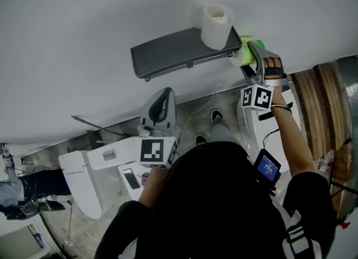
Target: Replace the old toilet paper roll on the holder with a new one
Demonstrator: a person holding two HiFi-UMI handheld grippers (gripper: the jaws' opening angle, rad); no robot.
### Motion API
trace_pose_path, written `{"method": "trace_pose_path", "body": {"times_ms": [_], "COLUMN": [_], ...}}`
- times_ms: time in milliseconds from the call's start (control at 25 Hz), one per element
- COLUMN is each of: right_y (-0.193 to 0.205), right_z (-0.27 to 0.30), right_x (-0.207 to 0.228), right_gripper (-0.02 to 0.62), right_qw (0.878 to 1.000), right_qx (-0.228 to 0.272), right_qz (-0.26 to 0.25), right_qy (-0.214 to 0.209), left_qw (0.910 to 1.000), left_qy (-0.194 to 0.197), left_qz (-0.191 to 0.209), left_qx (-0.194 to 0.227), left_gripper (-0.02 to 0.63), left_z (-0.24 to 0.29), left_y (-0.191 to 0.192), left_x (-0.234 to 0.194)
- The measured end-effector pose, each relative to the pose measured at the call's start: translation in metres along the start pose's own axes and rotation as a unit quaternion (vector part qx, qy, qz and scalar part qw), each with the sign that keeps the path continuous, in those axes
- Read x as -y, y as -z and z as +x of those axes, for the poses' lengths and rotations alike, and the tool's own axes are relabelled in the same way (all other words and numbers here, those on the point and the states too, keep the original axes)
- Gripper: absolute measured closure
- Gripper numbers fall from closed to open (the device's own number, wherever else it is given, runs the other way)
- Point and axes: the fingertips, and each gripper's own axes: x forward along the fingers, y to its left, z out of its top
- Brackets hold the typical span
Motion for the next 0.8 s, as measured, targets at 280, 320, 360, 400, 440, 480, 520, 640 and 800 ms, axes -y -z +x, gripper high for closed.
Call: {"method": "trace_pose_path", "body": {"times_ms": [280, 320, 360, 400, 440, 480, 520, 640, 800], "right_y": [-0.016, -0.016, -0.016, -0.017, -0.019, -0.022, -0.025, -0.038, -0.052], "right_z": [0.001, 0.001, 0.0, 0.0, -0.001, -0.001, -0.001, 0.0, -0.001], "right_x": [-0.003, -0.003, -0.002, -0.002, -0.001, -0.001, -0.001, -0.001, 0.0], "right_gripper": [0.196, 0.196, 0.196, 0.196, 0.196, 0.196, 0.196, 0.196, 0.196], "right_qw": [1.0, 1.0, 1.0, 1.0, 1.0, 1.0, 1.0, 0.999, 0.998], "right_qx": [0.006, 0.004, 0.002, 0.001, 0.002, 0.003, 0.004, 0.012, 0.015], "right_qz": [-0.01, -0.011, -0.012, -0.014, -0.017, -0.022, -0.026, -0.043, -0.063], "right_qy": [-0.003, -0.001, 0.001, 0.003, 0.005, 0.008, 0.01, 0.012, 0.016], "left_qw": [1.0, 1.0, 1.0, 1.0, 1.0, 1.0, 1.0, 1.0, 1.0], "left_qy": [-0.005, -0.005, -0.005, -0.005, -0.004, -0.004, -0.002, 0.002, -0.001], "left_qz": [-0.001, -0.002, -0.002, -0.003, -0.004, -0.004, -0.005, -0.005, -0.006], "left_qx": [0.004, 0.005, 0.004, 0.004, 0.003, 0.003, 0.003, 0.006, 0.008], "left_gripper": [0.584, 0.584, 0.584, 0.583, 0.584, 0.583, 0.584, 0.584, 0.584], "left_z": [-0.005, -0.005, -0.005, -0.005, -0.005, -0.004, -0.004, -0.003, -0.006], "left_y": [-0.003, -0.003, -0.002, -0.001, 0.0, 0.001, 0.001, 0.0, -0.002], "left_x": [-0.004, -0.005, -0.006, -0.007, -0.007, -0.007, -0.006, -0.006, -0.009]}}
